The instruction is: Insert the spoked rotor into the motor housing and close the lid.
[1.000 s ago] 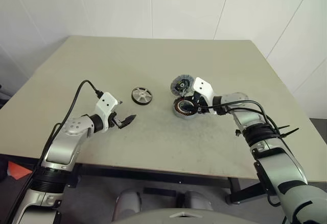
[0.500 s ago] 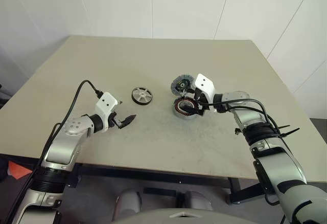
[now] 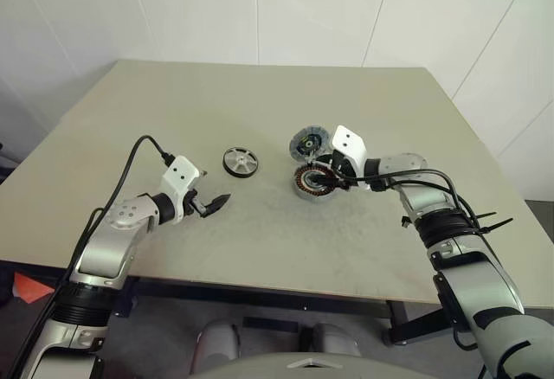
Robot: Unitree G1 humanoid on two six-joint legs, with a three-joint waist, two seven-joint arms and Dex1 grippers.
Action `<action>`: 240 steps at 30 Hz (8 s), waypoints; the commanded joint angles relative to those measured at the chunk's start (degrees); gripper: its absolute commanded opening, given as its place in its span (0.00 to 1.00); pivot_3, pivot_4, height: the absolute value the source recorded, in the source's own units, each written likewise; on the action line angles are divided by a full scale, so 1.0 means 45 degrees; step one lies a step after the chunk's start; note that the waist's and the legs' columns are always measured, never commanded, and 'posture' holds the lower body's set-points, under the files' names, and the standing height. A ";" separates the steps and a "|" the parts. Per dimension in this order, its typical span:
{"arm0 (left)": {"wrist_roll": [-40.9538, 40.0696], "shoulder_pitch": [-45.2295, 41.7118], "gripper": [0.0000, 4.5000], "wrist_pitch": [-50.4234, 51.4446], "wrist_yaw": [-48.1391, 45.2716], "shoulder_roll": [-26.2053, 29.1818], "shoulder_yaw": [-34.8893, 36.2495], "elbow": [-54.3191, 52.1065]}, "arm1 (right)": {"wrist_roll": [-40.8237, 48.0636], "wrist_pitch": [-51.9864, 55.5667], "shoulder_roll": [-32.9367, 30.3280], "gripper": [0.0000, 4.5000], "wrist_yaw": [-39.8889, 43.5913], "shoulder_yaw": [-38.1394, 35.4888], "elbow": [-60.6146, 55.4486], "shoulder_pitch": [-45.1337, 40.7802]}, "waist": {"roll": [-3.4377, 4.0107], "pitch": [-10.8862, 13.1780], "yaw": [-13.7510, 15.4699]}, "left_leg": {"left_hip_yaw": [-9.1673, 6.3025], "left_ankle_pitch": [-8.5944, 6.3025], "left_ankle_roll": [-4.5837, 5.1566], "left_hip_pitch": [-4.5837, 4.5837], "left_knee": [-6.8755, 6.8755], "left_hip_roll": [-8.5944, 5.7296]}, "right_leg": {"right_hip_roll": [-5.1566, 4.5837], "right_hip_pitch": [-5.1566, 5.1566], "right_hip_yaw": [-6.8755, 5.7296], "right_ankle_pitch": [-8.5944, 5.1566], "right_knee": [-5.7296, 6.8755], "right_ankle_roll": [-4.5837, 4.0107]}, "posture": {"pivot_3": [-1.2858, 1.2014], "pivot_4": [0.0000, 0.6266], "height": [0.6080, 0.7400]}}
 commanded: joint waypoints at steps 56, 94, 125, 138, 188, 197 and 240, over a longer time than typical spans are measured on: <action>0.0065 -0.0274 1.00 -0.0266 0.0054 0.0088 0.0212 -0.0012 | 0.0118 0.0368 0.0470 0.00 -0.0352 -0.0214 -0.0254 0.0363 | 0.0001 0.0001 -0.0007 | 0.0000 -0.0004 0.0004 0.0000 0.0002 -0.0001 | 0.0000 0.0000 0.0003 -0.0020 -0.0003 0.0034 | 0.52 0.00 1.00; -0.2702 -0.3119 0.87 0.3209 0.3115 -0.3767 0.2921 0.4014 | 0.0654 0.1270 -0.0487 0.00 -0.0494 -0.0867 -0.3474 0.0481 | -0.0007 0.0012 0.0046 | 0.0000 -0.0010 0.0016 -0.0023 0.0004 -0.0009 | 0.0000 -0.0007 0.0005 -0.0013 -0.0017 0.0024 | 0.52 0.00 1.00; -0.5839 -0.4910 0.14 0.4534 0.3768 -0.5669 0.5438 0.6595 | 0.0514 0.1094 -0.0634 0.00 -0.1109 -0.1047 -0.3066 0.0251 | -0.0026 0.0023 0.0355 | -0.0006 -0.0010 0.0043 -0.0174 0.0022 -0.0016 | -0.0008 -0.0132 -0.0007 0.0004 -0.0022 0.0000 | 0.52 0.00 1.00; -0.9431 -0.4534 0.09 0.7986 0.3997 -0.5295 0.7278 0.5613 | -0.0158 0.0329 -0.1704 0.00 -0.2553 -0.1553 -0.0844 -0.0463 | -0.0029 0.0026 0.0353 | -0.0001 -0.0014 0.0041 -0.0184 0.0028 -0.0016 | -0.0009 -0.0143 -0.0009 0.0006 -0.0019 -0.0003 | 0.52 0.00 1.00; -0.6599 -0.9229 0.32 0.6704 0.2375 -0.7946 0.4857 1.3303 | -0.0662 0.1388 -0.1866 0.00 -0.3784 -0.1679 -0.1513 -0.0012 | -0.0048 0.0039 0.0436 | -0.0010 -0.0014 0.0132 -0.0207 0.0042 -0.0087 | -0.0050 -0.0140 -0.0010 -0.0005 -0.0021 0.0030 | 0.52 0.00 1.00; -0.6811 -0.8765 0.68 0.8063 0.1775 -0.7357 0.4676 1.1597 | -0.0488 0.1263 -0.1792 0.00 -0.3505 -0.1675 -0.1659 0.0061 | -0.0048 0.0039 0.0394 | -0.0009 -0.0013 0.0131 -0.0186 0.0043 -0.0091 | -0.0059 -0.0122 -0.0011 -0.0005 -0.0012 0.0029 | 0.52 0.00 1.00; -0.3877 -0.3697 0.68 0.3647 0.3308 -0.3725 0.2276 0.2326 | 0.0830 0.1650 -0.2577 0.00 0.1209 -0.0116 -0.5609 0.0960 | -0.0046 0.0035 0.0354 | -0.0020 -0.0020 0.0074 -0.0177 0.0037 -0.0062 | -0.0049 -0.0108 -0.0014 -0.0011 -0.0017 0.0041 | 0.52 0.00 1.00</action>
